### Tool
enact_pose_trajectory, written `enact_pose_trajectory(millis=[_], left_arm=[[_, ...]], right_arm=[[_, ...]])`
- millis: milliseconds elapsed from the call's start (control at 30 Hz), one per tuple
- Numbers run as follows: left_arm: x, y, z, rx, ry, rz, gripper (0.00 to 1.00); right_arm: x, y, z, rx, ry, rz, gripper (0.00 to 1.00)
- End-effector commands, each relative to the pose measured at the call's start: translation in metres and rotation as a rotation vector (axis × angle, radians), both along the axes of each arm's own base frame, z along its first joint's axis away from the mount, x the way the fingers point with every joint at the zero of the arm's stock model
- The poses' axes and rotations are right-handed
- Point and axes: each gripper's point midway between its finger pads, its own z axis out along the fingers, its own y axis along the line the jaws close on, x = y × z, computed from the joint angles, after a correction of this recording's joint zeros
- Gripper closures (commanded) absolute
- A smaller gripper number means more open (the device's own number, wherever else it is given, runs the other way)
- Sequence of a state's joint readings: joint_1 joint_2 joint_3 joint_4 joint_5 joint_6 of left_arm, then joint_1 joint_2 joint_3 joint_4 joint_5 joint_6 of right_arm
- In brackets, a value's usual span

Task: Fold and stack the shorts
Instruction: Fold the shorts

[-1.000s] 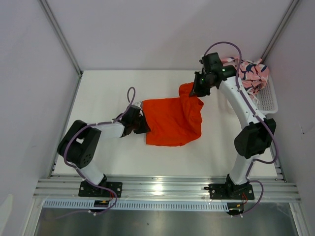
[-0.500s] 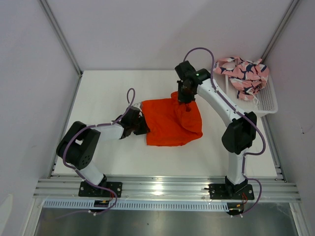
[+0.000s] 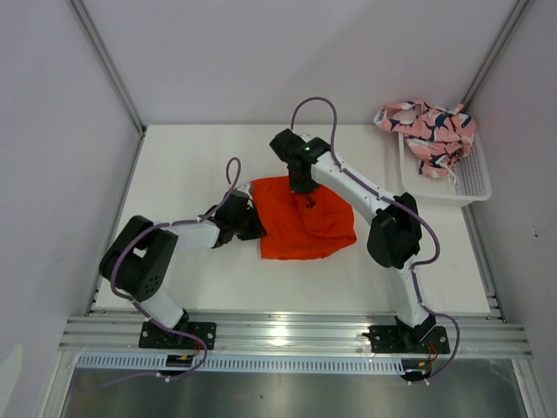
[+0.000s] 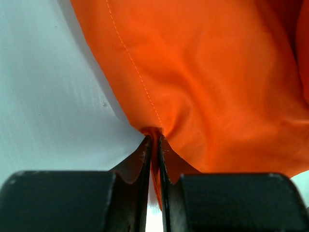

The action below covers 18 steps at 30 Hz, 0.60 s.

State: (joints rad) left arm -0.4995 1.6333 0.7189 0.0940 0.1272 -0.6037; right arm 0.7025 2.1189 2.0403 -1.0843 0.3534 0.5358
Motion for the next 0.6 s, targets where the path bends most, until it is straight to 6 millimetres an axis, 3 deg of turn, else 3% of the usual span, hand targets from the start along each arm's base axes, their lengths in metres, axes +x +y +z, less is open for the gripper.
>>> enact_pose_trajectory(millis=[0, 233, 433, 567], left_arm=[[-0.008, 0.000, 0.000, 0.011, 0.003, -0.019, 0.87], [-0.007, -0.001, 0.000, 0.014, 0.004, -0.019, 0.87], [-0.007, 0.000, 0.000, 0.016, 0.004, -0.017, 0.88], [-0.007, -0.001, 0.000, 0.014, 0.004, -0.016, 0.88]], right_arm=[[0.016, 0.016, 0.024, -0.011, -0.129, -0.028, 1.00], [0.007, 0.043, 0.018, -0.082, -0.160, 0.035, 1.00], [0.002, 0.048, -0.001, -0.149, -0.134, 0.064, 0.96], [0.000, 0.060, -0.010, -0.140, -0.130, 0.093, 0.87]])
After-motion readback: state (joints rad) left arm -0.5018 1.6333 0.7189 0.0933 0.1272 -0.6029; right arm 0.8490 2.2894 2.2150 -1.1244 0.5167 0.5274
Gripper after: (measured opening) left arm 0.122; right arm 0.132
